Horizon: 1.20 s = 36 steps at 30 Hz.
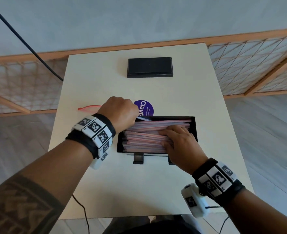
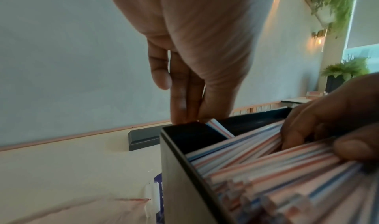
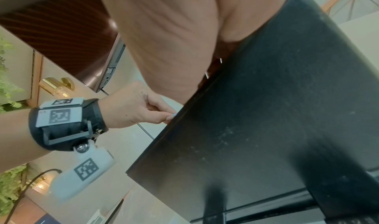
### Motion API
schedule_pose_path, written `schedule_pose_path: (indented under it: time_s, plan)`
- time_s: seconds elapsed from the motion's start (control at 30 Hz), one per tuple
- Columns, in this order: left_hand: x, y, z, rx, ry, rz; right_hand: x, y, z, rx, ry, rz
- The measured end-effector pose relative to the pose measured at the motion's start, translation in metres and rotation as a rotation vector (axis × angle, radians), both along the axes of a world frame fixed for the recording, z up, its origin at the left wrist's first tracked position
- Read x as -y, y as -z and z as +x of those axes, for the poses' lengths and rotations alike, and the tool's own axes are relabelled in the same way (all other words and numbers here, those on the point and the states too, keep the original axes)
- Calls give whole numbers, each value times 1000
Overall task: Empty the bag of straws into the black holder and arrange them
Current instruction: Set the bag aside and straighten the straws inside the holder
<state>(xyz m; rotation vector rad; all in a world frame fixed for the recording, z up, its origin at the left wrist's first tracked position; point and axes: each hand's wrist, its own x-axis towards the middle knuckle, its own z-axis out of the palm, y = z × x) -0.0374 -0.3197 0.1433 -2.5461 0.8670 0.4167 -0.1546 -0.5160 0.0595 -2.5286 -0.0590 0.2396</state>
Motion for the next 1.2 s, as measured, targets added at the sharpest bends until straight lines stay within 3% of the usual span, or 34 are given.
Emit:
schedule_pose_path:
  time_s: [0.17, 0.33, 0.43, 0.53, 0.63, 0.77, 0.87, 0.93, 1.07, 1.2]
  plan:
    - [-30, -13, -3, 68, -115, -166, 0, 0, -3, 59, 15, 45]
    - [-95, -32, -14, 229, -177, -548, 7, -17, -6, 252, 39, 138]
    - [-104, -30, -30, 177, -264, -777, 11, -36, 2, 353, 57, 164]
    - [-87, 5, -39, 31, -291, -769, 12, -46, 13, 388, 8, 124]
    - [-69, 42, -45, -76, -369, -826, 12, -47, 27, 227, -133, 36]
    - [-47, 64, -62, 46, -573, -1323, 11, -49, 42, -53, -324, -221]
    - [-29, 71, -76, -46, -829, -1662, 7, -54, 47, -80, -351, -324]
    - [-20, 76, -84, -107, -890, -1801, 6, -53, 45, -98, -357, -397]
    - [-12, 83, -90, -88, -787, -1737, 3, -34, 41, -183, -368, -494]
    - [-9, 90, -85, -39, -655, -1536, -1, -16, 45, -213, -344, -498]
